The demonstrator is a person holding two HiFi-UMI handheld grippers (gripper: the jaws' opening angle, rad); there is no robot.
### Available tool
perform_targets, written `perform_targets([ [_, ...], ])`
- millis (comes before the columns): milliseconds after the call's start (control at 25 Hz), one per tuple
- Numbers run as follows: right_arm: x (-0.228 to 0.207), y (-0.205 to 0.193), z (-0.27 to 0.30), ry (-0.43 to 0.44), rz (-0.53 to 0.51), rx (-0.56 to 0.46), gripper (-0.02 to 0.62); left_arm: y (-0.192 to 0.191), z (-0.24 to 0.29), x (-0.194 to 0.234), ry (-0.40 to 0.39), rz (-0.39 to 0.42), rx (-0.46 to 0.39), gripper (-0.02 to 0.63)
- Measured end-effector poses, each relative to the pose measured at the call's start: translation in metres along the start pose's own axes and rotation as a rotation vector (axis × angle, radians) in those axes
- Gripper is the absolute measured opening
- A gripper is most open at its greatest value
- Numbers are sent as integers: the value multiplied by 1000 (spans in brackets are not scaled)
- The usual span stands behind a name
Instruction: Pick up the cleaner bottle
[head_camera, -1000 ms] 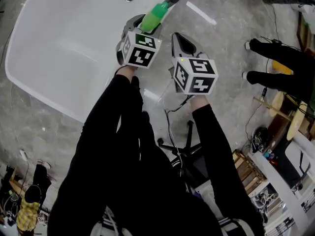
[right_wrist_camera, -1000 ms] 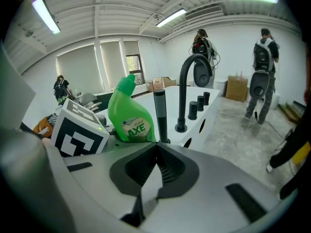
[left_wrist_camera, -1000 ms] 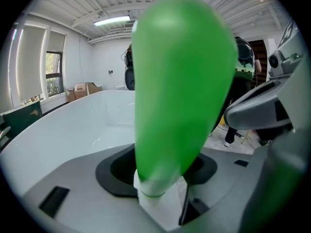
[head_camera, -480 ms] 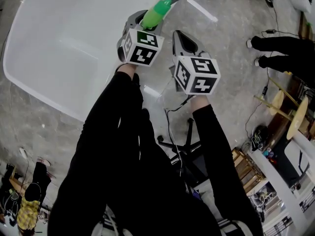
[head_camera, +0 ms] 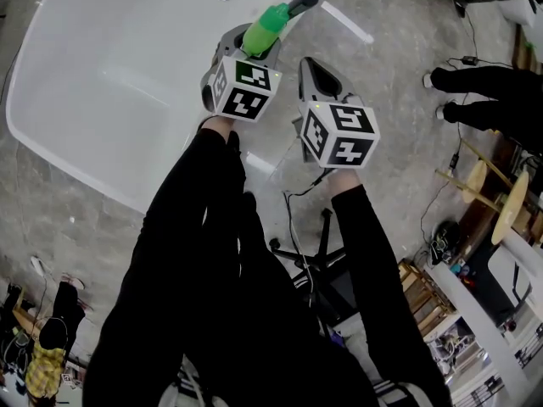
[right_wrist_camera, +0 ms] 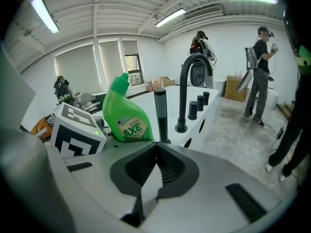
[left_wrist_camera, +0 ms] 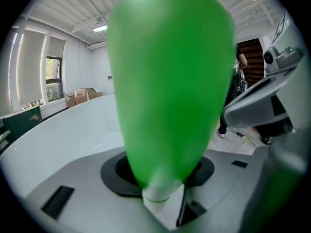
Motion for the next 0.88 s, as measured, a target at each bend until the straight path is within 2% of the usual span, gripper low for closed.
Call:
perform_targets([
  [440, 8, 20, -15, 10, -16, -41, 2, 16, -39, 9, 41, 12, -37, 195],
  [880, 42, 47, -35, 51, -70, -100, 2, 39, -98, 28, 92, -17, -98, 195],
])
Point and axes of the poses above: the fingertips, and each gripper's own axes: z forward along the fingers, x to its left, y out of its top, the point moved 4 cm from there along -z, backward along the fingers, and after that the axes turned 9 degrees about x, right-handed, at the moved point
